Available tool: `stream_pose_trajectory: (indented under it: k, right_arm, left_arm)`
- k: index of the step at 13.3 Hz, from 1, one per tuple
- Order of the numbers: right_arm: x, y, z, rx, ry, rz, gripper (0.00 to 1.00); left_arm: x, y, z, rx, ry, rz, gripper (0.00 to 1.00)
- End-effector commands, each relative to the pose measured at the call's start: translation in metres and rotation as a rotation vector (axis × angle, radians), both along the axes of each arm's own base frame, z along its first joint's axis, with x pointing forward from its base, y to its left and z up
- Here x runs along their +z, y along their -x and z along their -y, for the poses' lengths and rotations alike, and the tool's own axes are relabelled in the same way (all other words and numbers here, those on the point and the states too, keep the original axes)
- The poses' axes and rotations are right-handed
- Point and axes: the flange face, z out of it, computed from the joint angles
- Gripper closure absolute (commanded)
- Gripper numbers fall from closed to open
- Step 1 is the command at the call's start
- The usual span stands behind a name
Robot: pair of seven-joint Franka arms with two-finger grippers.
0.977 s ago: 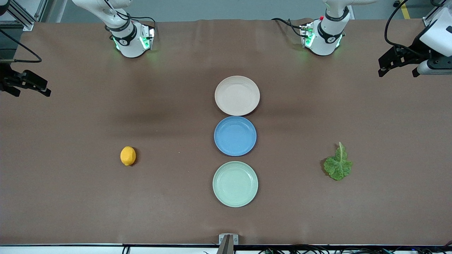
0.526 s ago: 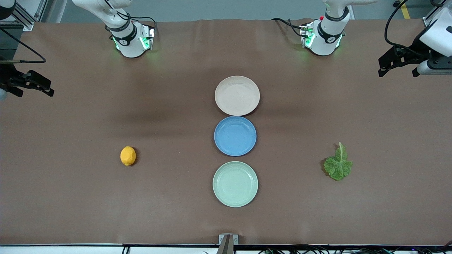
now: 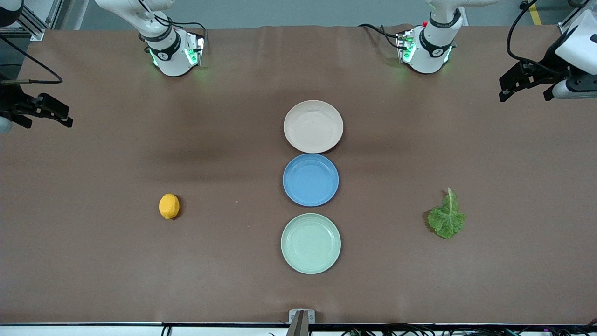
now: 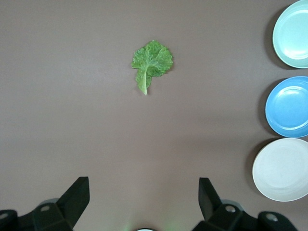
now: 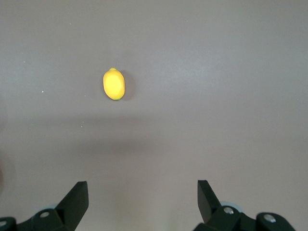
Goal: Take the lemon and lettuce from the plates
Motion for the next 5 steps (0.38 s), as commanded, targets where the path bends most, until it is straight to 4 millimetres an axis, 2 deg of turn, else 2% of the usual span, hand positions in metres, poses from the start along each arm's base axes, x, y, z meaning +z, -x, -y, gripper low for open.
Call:
stream_pose_trajectory:
  k: [1,5]
  right_arm:
    - [-0.0015,0.0069,-0.0037,-0.012,-0.031,-0.009,0.00]
    - [0.0011,0.0094,-0.0038,-0.012,-0.031,-0.010,0.00]
  left_arm:
    - [0.0049,-0.0034,0.0012,0.011,0.008,-0.006,0.00]
    - [0.0009,-0.0062,0.0033,0.007,0.007,-0.013,0.00]
